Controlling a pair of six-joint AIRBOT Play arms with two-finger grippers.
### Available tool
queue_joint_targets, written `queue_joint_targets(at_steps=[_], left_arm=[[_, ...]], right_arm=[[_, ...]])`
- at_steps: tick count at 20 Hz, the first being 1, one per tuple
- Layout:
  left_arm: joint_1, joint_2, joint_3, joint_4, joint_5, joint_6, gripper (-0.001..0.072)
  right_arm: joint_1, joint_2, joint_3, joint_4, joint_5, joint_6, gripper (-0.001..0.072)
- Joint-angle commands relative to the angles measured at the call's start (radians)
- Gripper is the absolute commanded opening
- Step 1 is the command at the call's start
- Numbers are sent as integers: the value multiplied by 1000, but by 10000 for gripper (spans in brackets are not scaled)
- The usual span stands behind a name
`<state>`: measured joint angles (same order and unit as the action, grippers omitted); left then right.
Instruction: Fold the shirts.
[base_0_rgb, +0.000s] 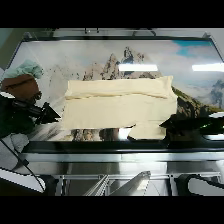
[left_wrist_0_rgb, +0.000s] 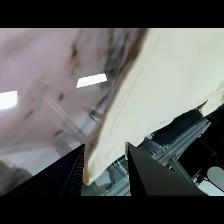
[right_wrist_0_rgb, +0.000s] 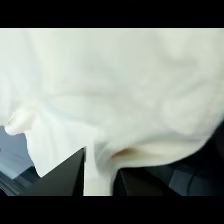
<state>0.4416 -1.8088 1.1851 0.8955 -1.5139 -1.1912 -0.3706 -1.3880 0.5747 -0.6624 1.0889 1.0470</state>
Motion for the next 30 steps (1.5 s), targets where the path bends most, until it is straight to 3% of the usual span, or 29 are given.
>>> queue_joint_targets(at_steps=[1,2,3,5,9,11,13,15,22,26,30], left_arm=[[-31,1,-27,3,116,4,292],[-48,0,-27,3,150,4,292],[-67,-1,-27,3,175,4,292],[-107,-6,-27,1,200,4,293],[-187,-21,-26,-33,124,21,287],[-196,-21,0,-35,72,54,28],[-196,-21,44,-54,0,58,27],[-184,-21,96,-59,-50,49,27],[-175,-21,133,-65,-16,12,26],[-153,-21,193,-301,-64,90,27],[-141,-62,360,-339,-49,16,26]], right_arm=[[61,4,-18,104,-67,-29,214],[61,5,-18,101,-65,-29,108],[61,5,-18,98,-64,-29,87],[61,5,-18,98,-60,-30,87],[61,5,-18,98,-49,-31,87],[54,6,-18,98,-7,-55,86],[24,16,-18,72,54,-68,85],[-33,51,-18,27,99,-67,22],[-220,142,-18,32,223,-84,22],[-214,142,11,250,270,-179,22],[-169,89,190,340,144,-180,22]])
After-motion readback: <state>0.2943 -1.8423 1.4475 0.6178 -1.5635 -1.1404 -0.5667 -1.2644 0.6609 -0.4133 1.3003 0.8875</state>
